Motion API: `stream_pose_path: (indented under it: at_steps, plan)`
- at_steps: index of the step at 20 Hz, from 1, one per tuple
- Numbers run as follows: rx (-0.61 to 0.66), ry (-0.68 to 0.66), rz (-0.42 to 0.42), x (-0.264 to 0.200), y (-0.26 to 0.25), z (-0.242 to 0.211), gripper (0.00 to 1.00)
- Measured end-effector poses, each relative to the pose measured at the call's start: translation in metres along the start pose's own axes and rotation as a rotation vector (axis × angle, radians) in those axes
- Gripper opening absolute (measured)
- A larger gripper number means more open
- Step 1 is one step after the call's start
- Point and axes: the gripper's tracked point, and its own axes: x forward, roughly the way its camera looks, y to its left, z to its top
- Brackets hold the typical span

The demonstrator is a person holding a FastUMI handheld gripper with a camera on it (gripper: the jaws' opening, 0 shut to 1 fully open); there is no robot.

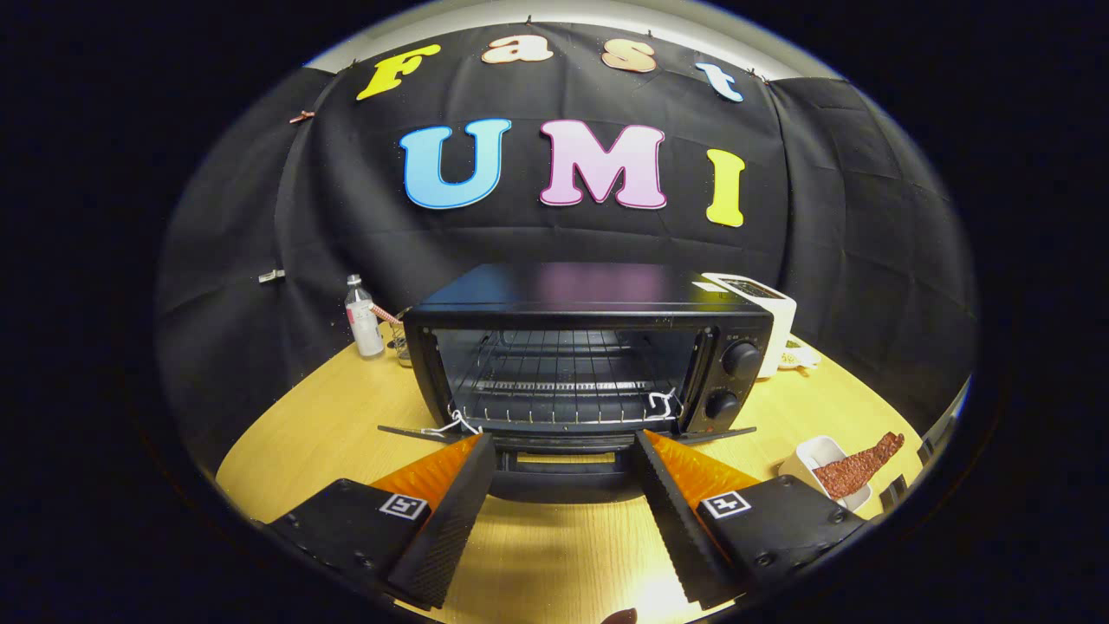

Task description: Open the toaster oven, put the food inside, and close the toaster oven door.

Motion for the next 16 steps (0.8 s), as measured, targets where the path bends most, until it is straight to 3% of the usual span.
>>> stream_pose_path:
  at_steps: [16]
  plan:
    - [0.01,0.224,0.03,-0.016,0.002,-0.082,0.98]
